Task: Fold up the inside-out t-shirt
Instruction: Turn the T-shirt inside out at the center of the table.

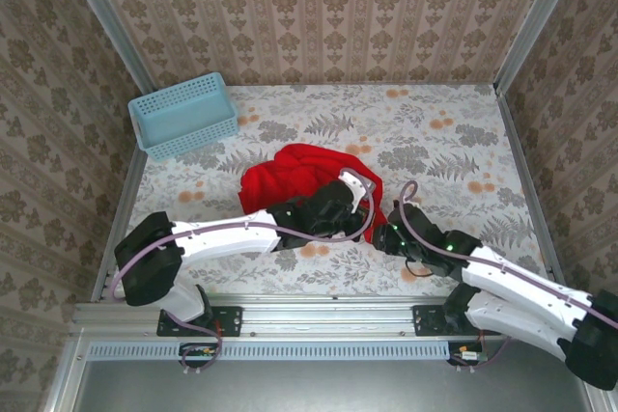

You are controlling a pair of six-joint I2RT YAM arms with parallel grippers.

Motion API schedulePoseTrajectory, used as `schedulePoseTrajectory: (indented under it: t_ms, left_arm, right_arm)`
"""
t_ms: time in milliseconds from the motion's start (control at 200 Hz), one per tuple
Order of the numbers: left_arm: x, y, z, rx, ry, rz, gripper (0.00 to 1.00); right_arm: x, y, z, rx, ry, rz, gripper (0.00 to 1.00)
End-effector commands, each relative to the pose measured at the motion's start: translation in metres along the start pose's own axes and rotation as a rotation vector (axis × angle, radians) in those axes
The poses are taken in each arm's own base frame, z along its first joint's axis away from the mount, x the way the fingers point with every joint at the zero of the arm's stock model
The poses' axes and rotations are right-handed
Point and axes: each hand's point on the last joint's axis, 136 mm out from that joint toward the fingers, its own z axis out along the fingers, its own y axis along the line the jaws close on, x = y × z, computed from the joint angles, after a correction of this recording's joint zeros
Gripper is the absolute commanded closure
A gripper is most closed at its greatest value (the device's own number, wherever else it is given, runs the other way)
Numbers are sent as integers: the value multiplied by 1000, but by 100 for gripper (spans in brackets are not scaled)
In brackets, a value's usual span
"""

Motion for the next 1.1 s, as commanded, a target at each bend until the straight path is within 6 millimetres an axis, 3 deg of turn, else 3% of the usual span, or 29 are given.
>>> schedulePoseTrajectory:
  t_ms: [0, 140, 515, 690, 950, 1095]
  left_arm:
    - [0, 1, -10, 21, -10, 5, 100]
    - [7, 12, -8, 15, -3, -31, 100]
    - [40, 57, -1, -67, 64, -111, 100]
    - [43, 64, 0, -95, 71, -110, 100]
    - [44, 66, 4, -100, 78, -104, 100]
    - [42, 66, 3, -95, 74, -108, 100]
  right_arm:
    - [-31, 25, 4, -54, -118, -31, 59]
    - [-36, 32, 21, -36, -111, -65, 60]
    - [-42, 2, 68, 166, -54, -66, 67]
    - [-39, -9, 73, 224, -27, -74, 68]
    - [-25, 5, 89, 155, 41, -110, 57]
    - [-16, 14, 94, 161, 59, -167, 45]
